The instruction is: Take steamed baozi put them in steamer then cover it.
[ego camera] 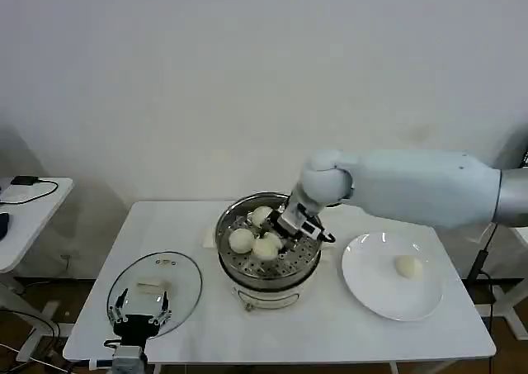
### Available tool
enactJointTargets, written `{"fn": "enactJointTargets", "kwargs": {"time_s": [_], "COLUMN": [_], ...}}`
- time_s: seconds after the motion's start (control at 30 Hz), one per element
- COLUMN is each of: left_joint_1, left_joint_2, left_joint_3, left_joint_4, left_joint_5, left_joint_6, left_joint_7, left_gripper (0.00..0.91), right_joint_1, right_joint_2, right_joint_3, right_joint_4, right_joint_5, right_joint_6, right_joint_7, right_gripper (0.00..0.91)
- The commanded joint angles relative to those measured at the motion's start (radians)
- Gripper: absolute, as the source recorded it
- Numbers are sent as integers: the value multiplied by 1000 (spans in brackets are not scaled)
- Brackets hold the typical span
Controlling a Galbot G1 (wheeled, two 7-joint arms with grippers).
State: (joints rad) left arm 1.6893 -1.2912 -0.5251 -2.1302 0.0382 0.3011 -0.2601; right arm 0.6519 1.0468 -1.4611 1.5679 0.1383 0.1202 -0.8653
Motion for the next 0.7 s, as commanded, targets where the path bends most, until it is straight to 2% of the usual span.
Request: {"fn": "enactJointTargets", "kwargs": {"time_s": [0.03,0.33,0.7], "left_joint_1": [1,-2,-4], "left_joint_2": [1,-1,-1], "left_joint_3": [-2,0,-1], "left_joint_4": [0,0,2], "left_joint_5": [0,0,-1], "left_joint_6": [-2,-3,-4], "left_joint_7": [0,-1,-1], "left_gripper": [907,907,907], "right_joint_1": [-10,-13,-26], "right_joint_2": [21,27,37], "right_joint_3": [-24,-38,-40], "right_joint_4": [-17,-15,-33], "right_joint_5": [-154,-129,-142], "right_joint_6": [115,137,152], "right_joint_7": [2,2,-7], "right_gripper": [595,595,595]}}
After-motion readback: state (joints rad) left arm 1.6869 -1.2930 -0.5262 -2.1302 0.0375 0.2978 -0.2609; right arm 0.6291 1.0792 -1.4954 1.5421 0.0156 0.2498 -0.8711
